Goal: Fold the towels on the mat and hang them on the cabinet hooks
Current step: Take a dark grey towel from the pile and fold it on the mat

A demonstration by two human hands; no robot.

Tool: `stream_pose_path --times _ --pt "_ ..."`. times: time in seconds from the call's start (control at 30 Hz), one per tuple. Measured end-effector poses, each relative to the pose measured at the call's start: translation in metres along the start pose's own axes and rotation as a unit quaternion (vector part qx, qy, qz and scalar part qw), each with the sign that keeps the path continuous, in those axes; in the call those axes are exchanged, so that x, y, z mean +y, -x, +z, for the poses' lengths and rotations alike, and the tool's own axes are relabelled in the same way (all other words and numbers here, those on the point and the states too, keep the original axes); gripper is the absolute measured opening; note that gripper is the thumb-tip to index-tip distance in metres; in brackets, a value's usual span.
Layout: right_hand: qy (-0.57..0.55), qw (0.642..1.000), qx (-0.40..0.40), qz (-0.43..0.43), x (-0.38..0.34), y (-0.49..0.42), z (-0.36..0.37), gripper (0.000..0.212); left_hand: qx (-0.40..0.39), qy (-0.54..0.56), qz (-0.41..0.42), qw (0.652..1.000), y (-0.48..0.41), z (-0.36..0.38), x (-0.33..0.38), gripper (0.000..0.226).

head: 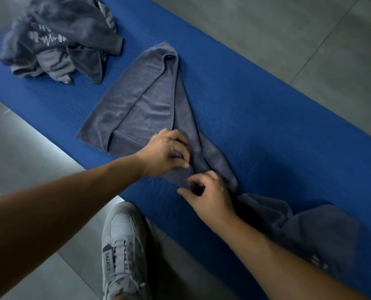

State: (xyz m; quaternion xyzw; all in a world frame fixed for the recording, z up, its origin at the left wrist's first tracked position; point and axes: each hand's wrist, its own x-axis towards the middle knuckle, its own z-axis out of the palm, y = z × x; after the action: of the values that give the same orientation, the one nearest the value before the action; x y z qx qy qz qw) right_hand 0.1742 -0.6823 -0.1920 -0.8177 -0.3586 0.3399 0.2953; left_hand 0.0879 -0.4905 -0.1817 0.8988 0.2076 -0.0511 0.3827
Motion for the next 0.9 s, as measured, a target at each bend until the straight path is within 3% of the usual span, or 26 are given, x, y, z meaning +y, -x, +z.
stream_pose_path --times 0.17,0.37,0.47,0.53,0.63,0.7,0.8,0.9 --pt "-0.025 0.991 0.134 0.013 -0.014 -0.015 -0.02 0.04 -0.029 0.096 -0.009 0.995 -0.021 -0.02 0.028 0.007" --pt "-0.006 0.985 0.17 0.016 -0.011 -0.037 -0.051 0.016 -0.011 0.19 -0.052 0.98 -0.04 -0.025 0.038 0.007" --pt "0.005 0.991 0.134 0.017 -0.008 -0.052 -0.071 0.012 0.014 0.216 -0.063 0.974 -0.048 -0.026 0.041 0.007" --pt "-0.065 0.993 0.094 0.038 -0.006 -0.06 -0.084 0.016 0.032 0.226 -0.065 0.971 -0.054 -0.029 0.046 0.009" --pt "-0.34 0.933 -0.015 0.113 -0.007 -0.066 -0.11 0.017 0.041 0.244 -0.066 0.967 -0.063 -0.039 0.056 0.012" --pt "-0.416 0.895 -0.089 0.135 -0.005 -0.071 -0.128 0.011 0.041 0.24 -0.063 0.968 -0.072 -0.043 0.062 0.01" --pt "-0.464 0.862 -0.148 0.142 -0.002 -0.075 -0.152 0.015 0.056 0.228 -0.059 0.97 -0.086 -0.045 0.069 0.009" --pt "-0.438 0.87 -0.191 0.122 0.004 -0.075 -0.178 0.026 0.081 0.228 -0.072 0.968 -0.097 -0.049 0.075 0.011"
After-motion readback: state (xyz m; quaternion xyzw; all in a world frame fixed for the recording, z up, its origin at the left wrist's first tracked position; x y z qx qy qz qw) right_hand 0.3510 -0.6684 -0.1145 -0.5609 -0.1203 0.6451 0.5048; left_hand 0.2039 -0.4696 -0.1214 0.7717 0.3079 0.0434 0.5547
